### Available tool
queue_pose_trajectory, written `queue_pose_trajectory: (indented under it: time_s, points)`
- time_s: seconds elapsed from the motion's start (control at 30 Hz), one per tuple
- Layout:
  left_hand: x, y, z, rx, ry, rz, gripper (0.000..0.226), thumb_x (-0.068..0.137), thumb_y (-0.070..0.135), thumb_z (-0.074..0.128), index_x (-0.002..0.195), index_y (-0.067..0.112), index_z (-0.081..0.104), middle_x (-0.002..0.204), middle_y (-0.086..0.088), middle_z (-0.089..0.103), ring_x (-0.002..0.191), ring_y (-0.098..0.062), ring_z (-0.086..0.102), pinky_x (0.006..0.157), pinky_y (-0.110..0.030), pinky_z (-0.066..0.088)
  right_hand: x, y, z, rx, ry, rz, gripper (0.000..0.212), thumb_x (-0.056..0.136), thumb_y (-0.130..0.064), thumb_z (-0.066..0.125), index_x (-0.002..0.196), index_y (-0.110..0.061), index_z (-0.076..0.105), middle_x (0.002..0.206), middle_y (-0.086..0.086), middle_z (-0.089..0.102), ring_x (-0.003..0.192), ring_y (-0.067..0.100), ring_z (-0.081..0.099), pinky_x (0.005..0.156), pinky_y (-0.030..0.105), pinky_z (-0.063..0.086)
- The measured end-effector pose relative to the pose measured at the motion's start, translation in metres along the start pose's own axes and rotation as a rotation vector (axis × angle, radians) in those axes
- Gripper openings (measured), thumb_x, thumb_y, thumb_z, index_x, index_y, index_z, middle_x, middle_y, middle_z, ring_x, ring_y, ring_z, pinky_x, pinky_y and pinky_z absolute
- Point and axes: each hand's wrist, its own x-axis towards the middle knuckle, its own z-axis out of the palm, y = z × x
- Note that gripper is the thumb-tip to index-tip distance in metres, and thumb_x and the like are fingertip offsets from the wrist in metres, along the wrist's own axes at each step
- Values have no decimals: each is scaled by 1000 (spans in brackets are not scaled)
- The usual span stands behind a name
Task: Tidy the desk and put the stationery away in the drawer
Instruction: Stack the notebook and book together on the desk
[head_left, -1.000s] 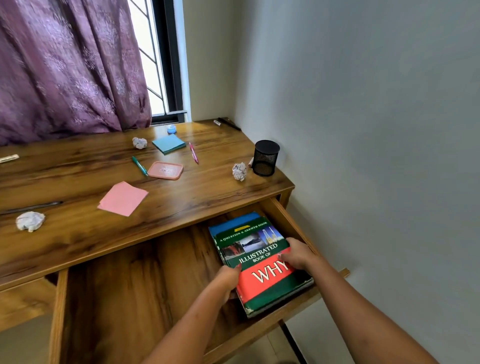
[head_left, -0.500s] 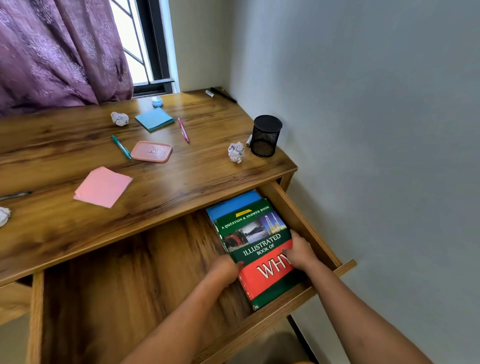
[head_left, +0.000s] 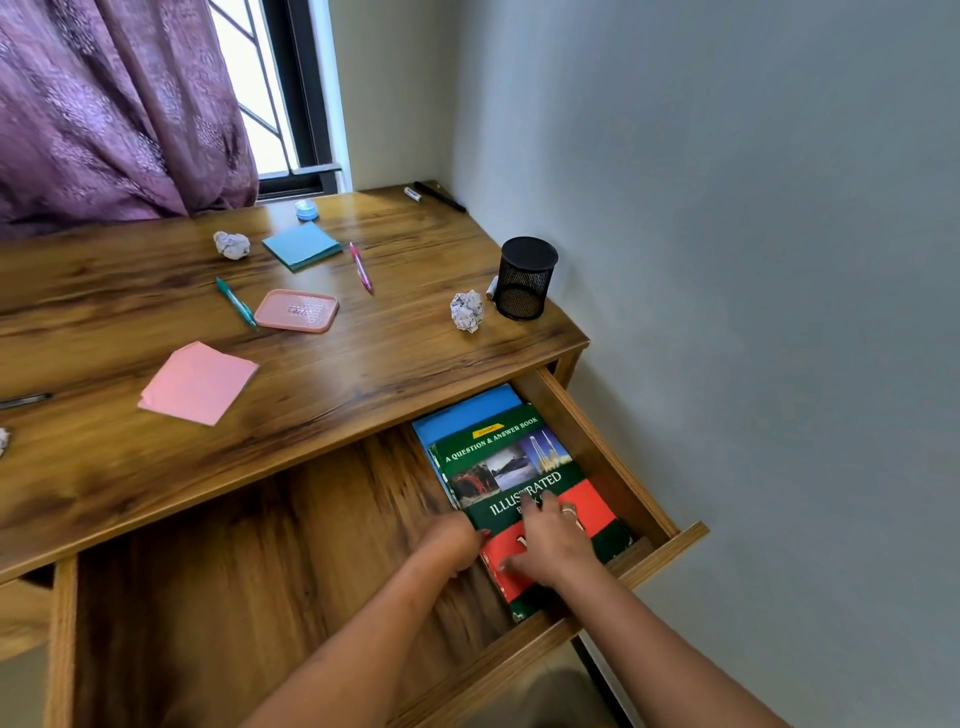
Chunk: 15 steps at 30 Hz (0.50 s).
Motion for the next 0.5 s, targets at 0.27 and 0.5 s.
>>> queue_pose_trajectory:
  time_s: [0.27,0.5]
  points:
    - [-8,-3,5,25,37,139,36,99,26,44,132,12,49,135,-13,54,121,-28,53,94,-28,43,-10,-11,27,-116,-42,4,107,78,-41,72,152,-22,-3,159,13,-8,145,44,2,110,53,34]
    - [-34,-11,15,-113,-34,148,27,95,17,51,121,10,55,127,-14,59,108,-23,56,91,-28,43,-16,-20,31,-168,-34,54,98,87,-40,63,152,-16,-5,158,20,-1,142,48,10,107,48,38]
